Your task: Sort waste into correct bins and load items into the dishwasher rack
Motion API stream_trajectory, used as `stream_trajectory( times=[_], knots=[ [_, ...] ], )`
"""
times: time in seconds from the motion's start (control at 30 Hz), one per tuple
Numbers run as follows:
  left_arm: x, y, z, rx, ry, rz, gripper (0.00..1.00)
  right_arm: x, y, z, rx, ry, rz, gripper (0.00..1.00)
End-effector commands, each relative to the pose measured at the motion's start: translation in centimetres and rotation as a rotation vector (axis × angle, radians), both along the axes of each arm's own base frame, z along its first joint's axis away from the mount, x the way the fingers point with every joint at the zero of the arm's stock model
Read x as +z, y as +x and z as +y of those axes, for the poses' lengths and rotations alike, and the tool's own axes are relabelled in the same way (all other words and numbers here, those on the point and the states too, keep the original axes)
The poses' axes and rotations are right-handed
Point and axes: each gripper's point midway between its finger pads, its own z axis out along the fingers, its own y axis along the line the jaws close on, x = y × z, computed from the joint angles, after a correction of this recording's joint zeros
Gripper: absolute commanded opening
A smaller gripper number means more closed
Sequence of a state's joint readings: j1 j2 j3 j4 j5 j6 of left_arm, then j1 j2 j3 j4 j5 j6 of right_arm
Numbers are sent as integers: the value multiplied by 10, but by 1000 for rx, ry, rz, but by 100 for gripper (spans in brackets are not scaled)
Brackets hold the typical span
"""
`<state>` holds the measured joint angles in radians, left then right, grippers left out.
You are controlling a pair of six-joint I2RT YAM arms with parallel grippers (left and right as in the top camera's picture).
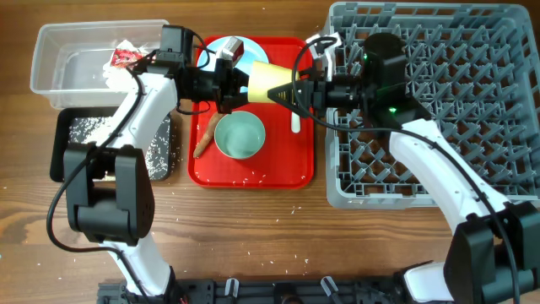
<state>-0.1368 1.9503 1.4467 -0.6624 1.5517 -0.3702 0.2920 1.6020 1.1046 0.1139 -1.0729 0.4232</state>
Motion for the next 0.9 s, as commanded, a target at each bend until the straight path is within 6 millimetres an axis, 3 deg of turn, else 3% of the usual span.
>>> stream_trajectory(
  times=[0.0,0.13,0.17,0.2,0.27,0.33,0.43,0.5,0.53,0.6,0.67,0.77,0.87],
  knots=[
    [22,-4,0,-12,-29,-42,4,1,-1,4,13,13,7,68],
    [22,-4,0,-12,-29,-42,4,11,4,1,8,39,-27,65],
    [22,-4,0,-13,-29,-41,10,12,6,-3,2,42,-30,58],
    [22,-4,0,-12,-29,-41,18,12,12,-12,-23,42,-19,51],
    [22,-4,0,-12,-29,-41,30,8,24,-34,-82,34,10,46],
    [22,-4,0,-12,-29,-42,31,3,34,-61,-140,28,45,46],
    [21,-3,0,-10,-26,-49,10,3,32,-61,-124,26,34,46],
    [18,-2,0,-2,-7,-53,5,2,29,-55,-110,23,29,46],
    [14,0,-1,7,12,-56,9,2,29,-55,-110,22,30,49],
    [-2,8,0,51,108,-87,29,2,30,-56,-116,21,31,59],
    [-21,29,4,128,249,-174,47,1,37,-72,-165,19,58,72],
    [-10,69,15,259,441,-308,60,-1,45,-122,-345,-54,100,79],
    [13,108,42,382,716,-539,66,1,38,-177,-576,-266,83,85]
  ],
)
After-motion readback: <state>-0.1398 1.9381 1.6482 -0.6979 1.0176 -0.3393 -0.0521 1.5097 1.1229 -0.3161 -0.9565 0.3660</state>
